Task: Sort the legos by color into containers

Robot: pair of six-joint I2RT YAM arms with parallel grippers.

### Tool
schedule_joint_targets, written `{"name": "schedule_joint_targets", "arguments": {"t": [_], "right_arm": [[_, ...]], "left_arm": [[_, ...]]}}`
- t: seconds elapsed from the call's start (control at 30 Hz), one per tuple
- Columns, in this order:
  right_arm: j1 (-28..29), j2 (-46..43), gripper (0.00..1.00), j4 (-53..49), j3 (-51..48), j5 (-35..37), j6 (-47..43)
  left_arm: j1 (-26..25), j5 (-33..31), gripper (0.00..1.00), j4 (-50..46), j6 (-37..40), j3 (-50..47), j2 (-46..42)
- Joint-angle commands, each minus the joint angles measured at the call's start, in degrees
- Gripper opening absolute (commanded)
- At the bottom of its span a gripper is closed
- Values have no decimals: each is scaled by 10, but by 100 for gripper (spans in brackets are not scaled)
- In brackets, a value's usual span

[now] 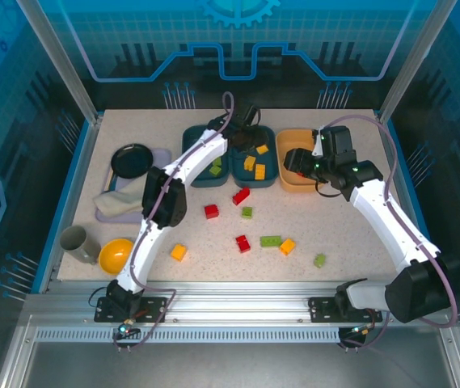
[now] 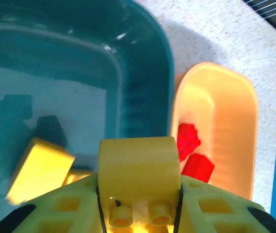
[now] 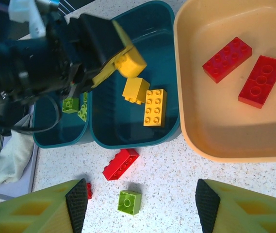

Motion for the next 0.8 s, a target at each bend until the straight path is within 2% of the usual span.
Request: {"name": "schedule_joint_targets", "arguments": {"t": [0.0, 0.13, 0.37, 0.5, 0.63, 0.7, 0.77], "right_arm": [[-15, -14, 63, -10, -1, -17, 11], [-14, -25, 63, -16, -11, -18, 13], [-16, -35, 64, -42, -17, -6, 1], [1, -30, 63, -80, -4, 7, -31], [67, -2, 63, -124, 1, 11, -98], [119, 19, 64, -142, -1, 23, -129], [177, 44, 65, -148, -8, 24, -150]], "left_arm": [[8, 29, 33, 33, 2, 51, 44], [14, 41, 35, 49, -22, 67, 79], [17, 51, 60, 35, -23, 78, 76], [18, 49, 68, 17, -16, 77, 38], [19, 32, 70, -33, -9, 47, -45], [20, 11, 70, -59, -12, -16, -114], [20, -16, 71, -61, -21, -139, -210]]}}
